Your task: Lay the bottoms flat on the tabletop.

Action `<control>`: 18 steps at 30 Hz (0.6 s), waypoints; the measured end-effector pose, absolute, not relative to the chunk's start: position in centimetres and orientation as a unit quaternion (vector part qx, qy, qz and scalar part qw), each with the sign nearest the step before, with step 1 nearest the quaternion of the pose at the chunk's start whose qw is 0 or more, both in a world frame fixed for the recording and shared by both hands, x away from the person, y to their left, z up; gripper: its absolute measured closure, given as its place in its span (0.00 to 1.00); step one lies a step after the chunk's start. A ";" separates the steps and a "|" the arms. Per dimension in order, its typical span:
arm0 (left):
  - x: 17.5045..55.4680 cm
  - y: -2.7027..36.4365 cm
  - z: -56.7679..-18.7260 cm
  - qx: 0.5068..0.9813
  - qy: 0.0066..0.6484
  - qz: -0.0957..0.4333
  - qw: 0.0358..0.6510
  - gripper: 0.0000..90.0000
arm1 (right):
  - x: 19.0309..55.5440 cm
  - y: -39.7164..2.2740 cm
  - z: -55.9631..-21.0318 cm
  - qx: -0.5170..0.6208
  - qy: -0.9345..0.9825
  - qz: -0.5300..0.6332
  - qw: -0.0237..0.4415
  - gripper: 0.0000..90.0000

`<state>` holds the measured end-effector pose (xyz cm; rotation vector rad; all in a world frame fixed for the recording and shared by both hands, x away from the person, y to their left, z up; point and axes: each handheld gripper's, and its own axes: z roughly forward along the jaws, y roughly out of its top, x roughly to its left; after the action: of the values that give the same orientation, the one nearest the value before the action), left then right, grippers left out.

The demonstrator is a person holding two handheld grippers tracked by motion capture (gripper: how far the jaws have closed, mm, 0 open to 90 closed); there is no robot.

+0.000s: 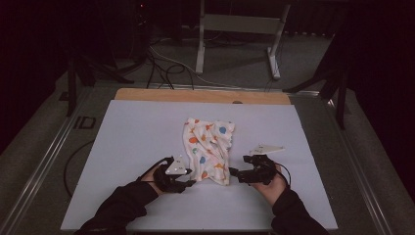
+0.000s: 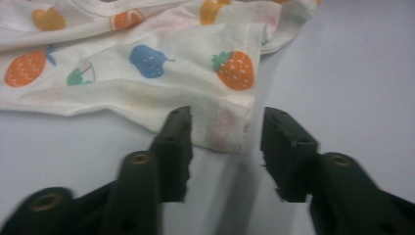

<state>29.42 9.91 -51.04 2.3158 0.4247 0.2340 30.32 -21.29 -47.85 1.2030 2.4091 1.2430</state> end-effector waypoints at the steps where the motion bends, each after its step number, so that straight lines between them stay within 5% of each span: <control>1: 29.4 9.8 -51.1 0.908 0.163 0.093 0.375 0.69 | 30.3 -21.3 -47.9 0.405 0.808 0.419 0.087 0.24; 7: 29.5 9.4 -51.4 0.915 0.156 0.099 0.358 1.00 | 30.2 -20.7 -48.4 0.401 0.813 0.414 0.085 0.26; 18: 28.4 13.0 -49.5 0.903 0.179 0.124 0.370 1.00 | 30.2 -21.0 -48.3 0.407 0.811 0.410 0.091 0.27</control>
<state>28.41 13.00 -49.48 2.3165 0.4600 0.3181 30.19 -21.02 -48.28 1.2080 2.4106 1.2193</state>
